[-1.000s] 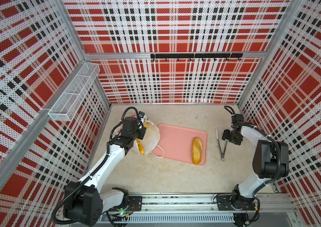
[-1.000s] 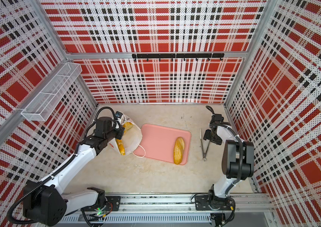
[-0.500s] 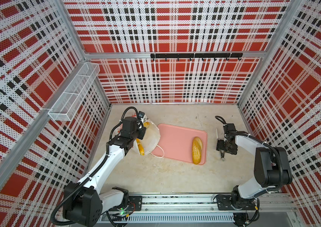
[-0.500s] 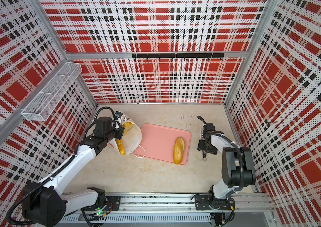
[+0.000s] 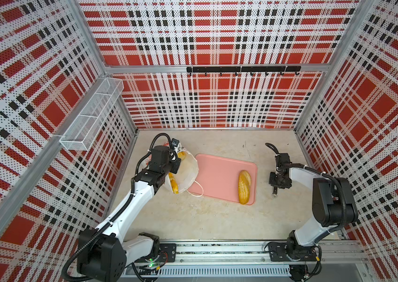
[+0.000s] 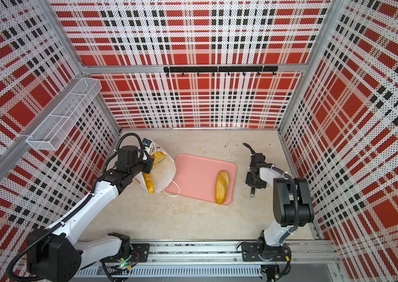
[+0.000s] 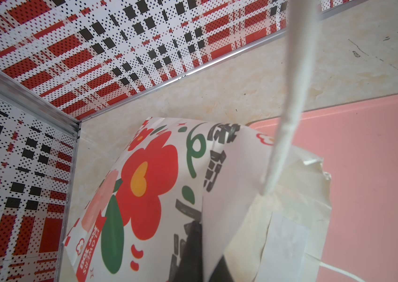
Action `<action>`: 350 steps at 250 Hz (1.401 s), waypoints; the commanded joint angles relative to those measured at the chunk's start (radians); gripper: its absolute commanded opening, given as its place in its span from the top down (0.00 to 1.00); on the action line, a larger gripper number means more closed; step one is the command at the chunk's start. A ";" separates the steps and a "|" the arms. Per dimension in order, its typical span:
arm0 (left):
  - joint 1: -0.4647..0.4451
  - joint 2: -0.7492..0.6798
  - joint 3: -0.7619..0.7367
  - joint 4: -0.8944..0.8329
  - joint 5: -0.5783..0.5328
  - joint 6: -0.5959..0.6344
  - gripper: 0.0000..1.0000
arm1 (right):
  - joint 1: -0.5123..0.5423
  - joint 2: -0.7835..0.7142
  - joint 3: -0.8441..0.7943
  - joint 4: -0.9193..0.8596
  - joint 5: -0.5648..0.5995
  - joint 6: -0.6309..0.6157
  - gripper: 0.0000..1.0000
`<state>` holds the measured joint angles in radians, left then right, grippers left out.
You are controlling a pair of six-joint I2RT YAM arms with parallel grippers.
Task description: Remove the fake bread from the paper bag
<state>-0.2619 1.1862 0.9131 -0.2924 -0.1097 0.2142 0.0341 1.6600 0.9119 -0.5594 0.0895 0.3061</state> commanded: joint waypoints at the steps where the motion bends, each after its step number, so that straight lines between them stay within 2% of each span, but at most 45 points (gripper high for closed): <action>1: -0.010 -0.029 -0.006 0.038 -0.008 0.001 1.00 | 0.004 -0.042 -0.029 -0.012 -0.041 0.002 0.82; 64: -0.010 -0.037 -0.005 0.039 -0.006 0.000 1.00 | 0.004 -0.327 -0.053 -0.157 -0.125 0.034 0.82; 120: -0.012 -0.046 -0.008 0.041 -0.007 0.001 1.00 | 0.004 -0.384 0.057 -0.331 -0.175 0.024 0.67; 165: -0.013 -0.049 -0.008 0.041 -0.008 0.001 1.00 | 0.004 -0.418 0.132 -0.380 -0.245 0.012 0.60; 233: -0.013 -0.051 -0.008 0.042 -0.010 0.003 1.00 | 0.004 -0.454 0.162 -0.429 -0.289 0.005 0.60; 282: -0.012 -0.051 -0.012 0.043 -0.018 0.011 1.00 | 0.020 -0.490 0.210 -0.451 -0.415 0.017 0.66; 315: -0.034 -0.056 -0.013 0.026 -0.058 0.050 1.00 | 0.089 -0.518 0.299 -0.495 -0.466 0.029 0.68; 324: -0.076 -0.056 -0.009 0.015 -0.071 0.071 1.00 | 0.116 -0.524 0.318 -0.500 -0.482 0.043 0.68; 350: -0.103 -0.059 -0.008 -0.008 -0.093 0.123 1.00 | 0.231 -0.541 0.341 -0.455 -0.522 0.123 0.68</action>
<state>-0.3275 1.1599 0.9039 -0.3042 -0.1688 0.2729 0.1642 1.1618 1.2057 -1.0538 -0.3393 0.3553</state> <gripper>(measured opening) 0.052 0.319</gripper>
